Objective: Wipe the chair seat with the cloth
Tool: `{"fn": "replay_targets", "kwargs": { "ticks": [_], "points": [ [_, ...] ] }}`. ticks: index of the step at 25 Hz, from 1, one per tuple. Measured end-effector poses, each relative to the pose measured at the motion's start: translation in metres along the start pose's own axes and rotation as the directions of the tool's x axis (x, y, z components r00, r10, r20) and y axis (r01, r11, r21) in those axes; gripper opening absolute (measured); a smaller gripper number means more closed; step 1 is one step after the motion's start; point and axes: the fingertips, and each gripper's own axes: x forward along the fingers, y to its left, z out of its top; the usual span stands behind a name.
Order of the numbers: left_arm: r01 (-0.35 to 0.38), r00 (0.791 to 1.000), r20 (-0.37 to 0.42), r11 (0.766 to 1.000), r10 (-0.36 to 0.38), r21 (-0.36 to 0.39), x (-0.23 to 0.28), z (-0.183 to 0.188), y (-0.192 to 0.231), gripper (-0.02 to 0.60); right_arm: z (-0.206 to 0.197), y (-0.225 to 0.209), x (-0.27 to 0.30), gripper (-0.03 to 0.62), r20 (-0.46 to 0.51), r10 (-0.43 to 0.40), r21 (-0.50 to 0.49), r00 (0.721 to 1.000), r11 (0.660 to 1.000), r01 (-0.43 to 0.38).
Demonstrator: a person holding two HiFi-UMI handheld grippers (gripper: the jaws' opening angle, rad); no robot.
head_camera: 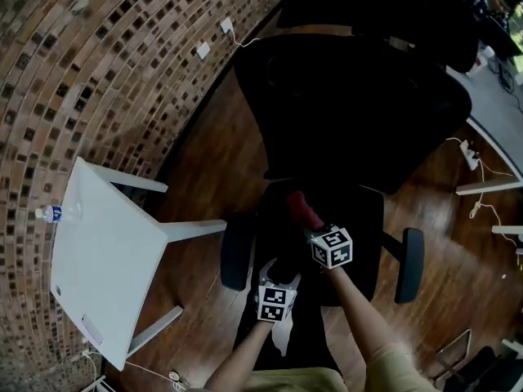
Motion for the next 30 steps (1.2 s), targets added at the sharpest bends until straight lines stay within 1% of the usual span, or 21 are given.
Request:
{"fn": "replay_targets", "kwargs": {
  "ticks": [4, 8, 10, 11, 12, 13, 14, 15, 16, 17, 18, 19, 20, 21, 22, 24, 25, 26, 27, 28, 30],
  "points": [
    [0.059, 0.993, -0.101, 0.998, -0.059, -0.009, 0.032, -0.047, 0.019, 0.282, -0.018, -0.012, 0.107, 0.069, -0.113, -0.030, -0.049, 0.993, 0.998, 0.024],
    [0.094, 0.986, -0.140, 0.995, -0.090, 0.021, 0.047, -0.063, 0.024, 0.282, -0.055, -0.025, 0.165, 0.069, -0.132, -0.020, 0.033, 0.991, 0.999, 0.024],
    [0.097, 0.986, -0.140, 0.995, -0.093, 0.017, 0.051, -0.062, 0.027, 0.282, -0.060, -0.059, 0.153, 0.064, -0.104, -0.107, 0.050, 0.989, 0.992, 0.113],
    [0.099, 0.985, -0.141, 0.995, -0.097, 0.007, 0.053, -0.061, 0.028, 0.282, -0.065, -0.089, 0.133, 0.064, -0.109, -0.194, 0.057, 0.975, 0.978, 0.201],
    [0.100, 0.984, -0.145, 0.995, -0.100, -0.010, 0.054, -0.063, 0.027, 0.282, -0.074, -0.125, 0.104, 0.064, -0.129, -0.304, 0.058, 0.944, 0.948, 0.313],
    [0.101, 0.983, -0.151, 0.994, -0.104, -0.031, 0.055, -0.066, 0.025, 0.279, -0.085, -0.163, 0.067, 0.063, -0.158, -0.427, 0.041, 0.890, 0.898, 0.438],
    [0.105, 0.981, -0.159, 0.993, -0.112, -0.051, 0.055, -0.071, 0.022, 0.278, -0.094, -0.201, 0.024, 0.063, -0.188, -0.552, -0.002, 0.813, 0.828, 0.561],
    [0.114, 0.978, -0.165, 0.991, -0.123, -0.064, 0.054, -0.076, 0.017, 0.278, -0.100, -0.234, -0.018, 0.063, -0.212, -0.660, -0.063, 0.721, 0.745, 0.664],
    [0.127, 0.976, -0.169, 0.989, -0.137, -0.070, 0.053, -0.079, 0.010, 0.278, -0.104, -0.261, -0.055, 0.063, -0.229, -0.738, -0.123, 0.635, 0.669, 0.733],
    [0.140, 0.974, -0.172, 0.988, -0.151, -0.069, 0.052, -0.082, 0.003, 0.278, -0.106, -0.281, -0.084, 0.062, -0.246, -0.786, -0.168, 0.567, 0.611, 0.774],
    [0.151, 0.972, -0.173, 0.986, -0.161, -0.067, 0.051, -0.083, -0.004, 0.278, -0.107, -0.295, -0.103, 0.062, -0.264, -0.813, -0.192, 0.519, 0.572, 0.798],
    [0.158, 0.970, -0.174, 0.985, -0.167, -0.065, 0.050, -0.085, -0.009, 0.278, -0.106, -0.303, -0.113, 0.061, -0.281, -0.820, -0.189, 0.498, 0.556, 0.809],
    [0.162, 0.969, -0.176, 0.985, -0.171, -0.064, 0.049, -0.086, -0.013, 0.278, -0.105, -0.301, -0.111, 0.061, -0.292, -0.807, -0.162, 0.514, 0.571, 0.805],
    [0.162, 0.969, -0.180, 0.985, -0.171, -0.064, 0.049, -0.086, -0.014, 0.279, -0.102, -0.289, -0.097, 0.061, -0.294, -0.769, -0.120, 0.567, 0.618, 0.777],
    [0.159, 0.968, -0.184, 0.985, -0.168, -0.064, 0.048, -0.087, -0.013, 0.279, -0.098, -0.266, -0.072, 0.063, -0.282, -0.705, -0.075, 0.651, 0.693, 0.717],
    [0.149, 0.967, -0.198, 0.986, -0.160, -0.072, 0.044, -0.091, -0.007, 0.282, -0.084, -0.189, -0.002, 0.063, -0.224, -0.504, -0.016, 0.834, 0.858, 0.514],
    [0.145, 0.966, -0.205, 0.987, -0.158, -0.075, 0.041, -0.094, -0.004, 0.282, -0.076, -0.142, 0.034, 0.063, -0.192, -0.387, 0.005, 0.902, 0.919, 0.395],
    [0.143, 0.966, -0.209, 0.987, -0.155, -0.073, 0.039, -0.095, -0.001, 0.282, -0.070, -0.096, 0.067, 0.063, -0.163, -0.273, 0.034, 0.948, 0.959, 0.282],
    [0.140, 0.966, -0.209, 0.988, -0.151, -0.065, 0.036, -0.096, 0.002, 0.282, -0.066, -0.055, 0.097, 0.063, -0.137, -0.172, 0.076, 0.975, 0.980, 0.184],
    [0.138, 0.968, -0.207, 0.989, -0.145, -0.051, 0.035, -0.094, 0.007, 0.282, -0.065, -0.023, 0.122, 0.063, -0.119, -0.096, 0.126, 0.988, 0.986, 0.111],
    [0.131, 0.970, -0.204, 0.991, -0.132, -0.019, 0.035, -0.092, 0.016, 0.284, -0.071, 0.007, 0.156, 0.063, -0.109, -0.029, 0.216, 0.994, 0.975, 0.052]
  ]
}}
